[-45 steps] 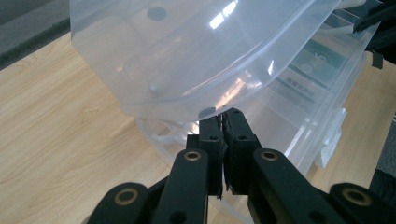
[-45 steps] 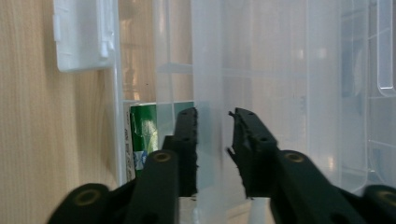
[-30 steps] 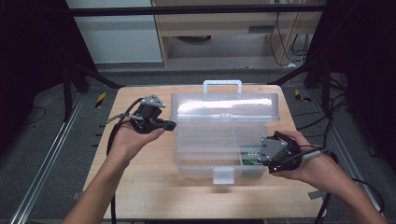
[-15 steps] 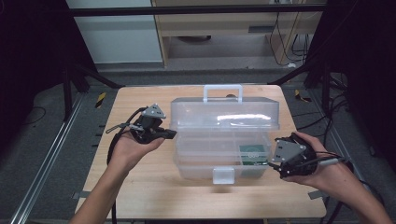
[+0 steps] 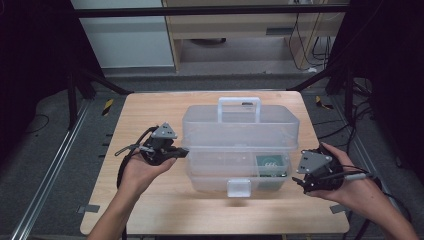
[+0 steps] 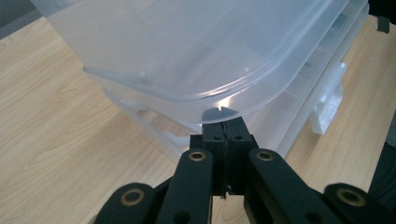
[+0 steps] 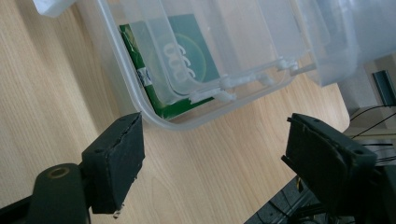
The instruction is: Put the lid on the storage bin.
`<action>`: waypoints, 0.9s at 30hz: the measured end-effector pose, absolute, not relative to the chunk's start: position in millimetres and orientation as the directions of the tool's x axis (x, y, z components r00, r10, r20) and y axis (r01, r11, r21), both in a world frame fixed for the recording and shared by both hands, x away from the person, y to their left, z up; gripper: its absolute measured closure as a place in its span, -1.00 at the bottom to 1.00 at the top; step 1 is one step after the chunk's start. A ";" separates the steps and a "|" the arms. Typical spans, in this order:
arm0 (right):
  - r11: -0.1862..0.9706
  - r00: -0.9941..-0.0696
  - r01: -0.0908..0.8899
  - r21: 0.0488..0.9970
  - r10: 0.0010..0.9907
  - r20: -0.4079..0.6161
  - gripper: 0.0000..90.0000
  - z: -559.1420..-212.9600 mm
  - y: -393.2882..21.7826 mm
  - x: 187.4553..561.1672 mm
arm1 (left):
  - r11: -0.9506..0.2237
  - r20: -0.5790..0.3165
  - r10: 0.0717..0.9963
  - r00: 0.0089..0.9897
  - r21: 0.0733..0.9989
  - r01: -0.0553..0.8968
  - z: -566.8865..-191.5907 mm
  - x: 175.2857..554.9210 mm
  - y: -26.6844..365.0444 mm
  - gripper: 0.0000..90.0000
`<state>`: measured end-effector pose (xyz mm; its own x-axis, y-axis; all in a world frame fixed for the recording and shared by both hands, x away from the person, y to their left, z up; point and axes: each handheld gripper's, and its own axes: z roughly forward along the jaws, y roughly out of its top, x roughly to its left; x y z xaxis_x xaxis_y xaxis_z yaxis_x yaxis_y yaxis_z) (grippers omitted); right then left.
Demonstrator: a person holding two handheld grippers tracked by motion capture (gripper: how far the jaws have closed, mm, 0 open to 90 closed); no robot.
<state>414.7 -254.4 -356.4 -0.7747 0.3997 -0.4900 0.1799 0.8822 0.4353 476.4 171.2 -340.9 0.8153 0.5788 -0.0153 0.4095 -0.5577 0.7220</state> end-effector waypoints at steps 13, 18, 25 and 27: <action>0.871 -0.758 0.220 0.440 0.436 -0.485 -0.58 -368.5 -264.7 411.5 | -0.563 0.010 0.585 0.811 0.725 0.397 -353.8 469.1 175.2 0.99; 0.863 -0.750 0.238 0.447 0.455 -0.480 -0.59 -372.6 -267.4 411.1 | -0.564 0.007 0.581 0.814 0.724 0.397 -356.7 468.1 175.6 1.00; 0.837 -0.717 0.275 0.473 0.506 -0.479 -0.60 -378.6 -273.6 415.0 | -0.568 0.011 0.579 0.815 0.723 0.394 -359.4 467.0 176.1 1.00; 0.826 -0.703 0.289 0.483 0.526 -0.478 -0.61 -380.0 -276.5 417.0 | -0.568 0.013 0.580 0.814 0.723 0.393 -360.4 466.7 176.4 1.00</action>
